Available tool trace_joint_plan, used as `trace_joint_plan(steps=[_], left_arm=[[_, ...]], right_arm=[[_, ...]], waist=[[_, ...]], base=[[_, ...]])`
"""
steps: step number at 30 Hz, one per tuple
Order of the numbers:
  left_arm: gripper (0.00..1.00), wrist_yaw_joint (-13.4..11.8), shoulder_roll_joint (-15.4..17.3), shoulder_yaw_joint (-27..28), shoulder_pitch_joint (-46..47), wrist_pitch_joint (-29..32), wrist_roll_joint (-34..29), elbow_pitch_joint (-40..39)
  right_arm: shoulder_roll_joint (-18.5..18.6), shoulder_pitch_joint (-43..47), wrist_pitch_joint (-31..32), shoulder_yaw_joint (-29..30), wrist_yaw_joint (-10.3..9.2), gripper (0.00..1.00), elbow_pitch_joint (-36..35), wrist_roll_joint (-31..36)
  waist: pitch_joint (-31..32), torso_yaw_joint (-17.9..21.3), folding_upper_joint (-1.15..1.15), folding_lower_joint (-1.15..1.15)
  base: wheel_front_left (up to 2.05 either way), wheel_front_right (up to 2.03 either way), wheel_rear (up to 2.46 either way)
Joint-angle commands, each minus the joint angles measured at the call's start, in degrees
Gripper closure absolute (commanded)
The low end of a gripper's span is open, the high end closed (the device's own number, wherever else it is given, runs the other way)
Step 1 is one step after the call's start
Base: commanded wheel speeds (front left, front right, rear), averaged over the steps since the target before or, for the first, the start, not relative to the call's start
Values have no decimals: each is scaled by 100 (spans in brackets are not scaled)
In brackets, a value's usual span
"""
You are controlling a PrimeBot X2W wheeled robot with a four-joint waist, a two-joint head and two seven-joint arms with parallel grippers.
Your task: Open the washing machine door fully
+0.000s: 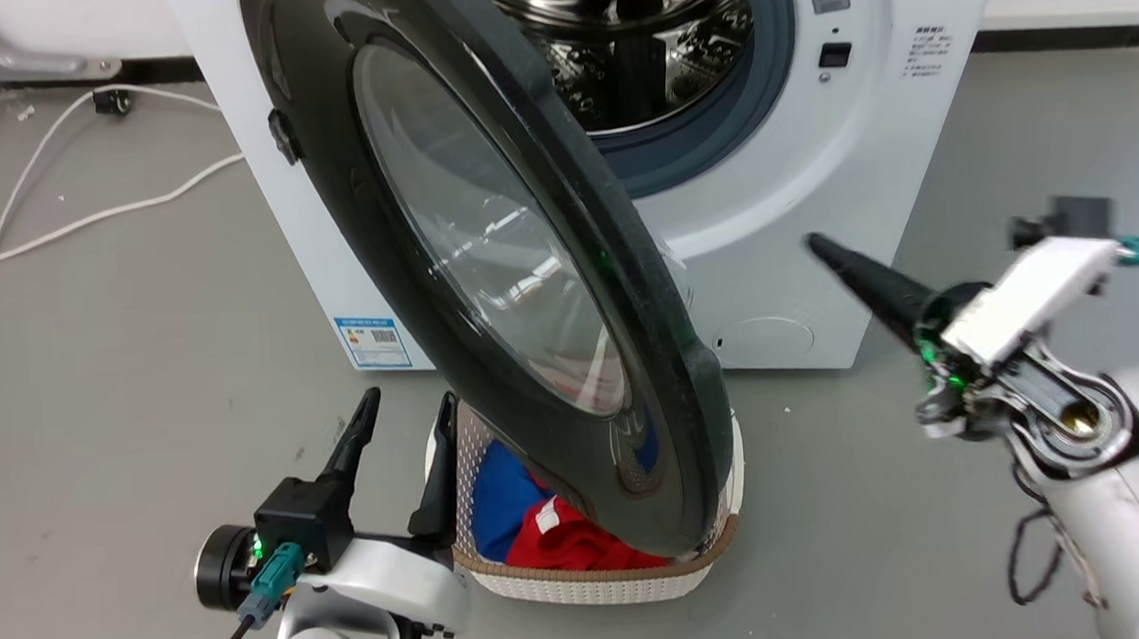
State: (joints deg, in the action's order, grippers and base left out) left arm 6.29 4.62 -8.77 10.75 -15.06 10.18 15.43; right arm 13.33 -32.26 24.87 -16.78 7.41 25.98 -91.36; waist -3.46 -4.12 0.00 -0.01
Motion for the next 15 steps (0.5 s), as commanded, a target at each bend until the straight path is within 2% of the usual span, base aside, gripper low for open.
trace_joint_plan(steps=[1, 3, 8, 14, 15], left_arm=[[0, -30, 19, 33, -98, -16, 32, 19], [0, -55, 34, 60, -144, -17, 61, 26], [0, -105, 123, 142, -297, -17, 99, 28], [0, -145, 174, 158, -389, -10, 123, 27], [0, -151, 187, 161, -399, -7, 129, 27]], right_arm=[[120, 262, -508, 135, 14, 100, -57, 275], [41, 510, -911, 369, 14, 100, -139, 204], [122, 1252, -1574, 802, 15, 100, -476, 185], [292, 2088, -2276, 1116, 15, 100, -857, 522], [325, 2203, -2413, 1139, 14, 75, -905, 656]], waist=[[118, 57, 0, 1], [182, 106, 0, 1], [340, 255, 0, 1], [396, 365, 0, 1], [396, 379, 0, 1]], base=[[0, 0, 0], [0, 0, 0], [0, 0, 0], [0, 0, 0], [0, 0, 0]])
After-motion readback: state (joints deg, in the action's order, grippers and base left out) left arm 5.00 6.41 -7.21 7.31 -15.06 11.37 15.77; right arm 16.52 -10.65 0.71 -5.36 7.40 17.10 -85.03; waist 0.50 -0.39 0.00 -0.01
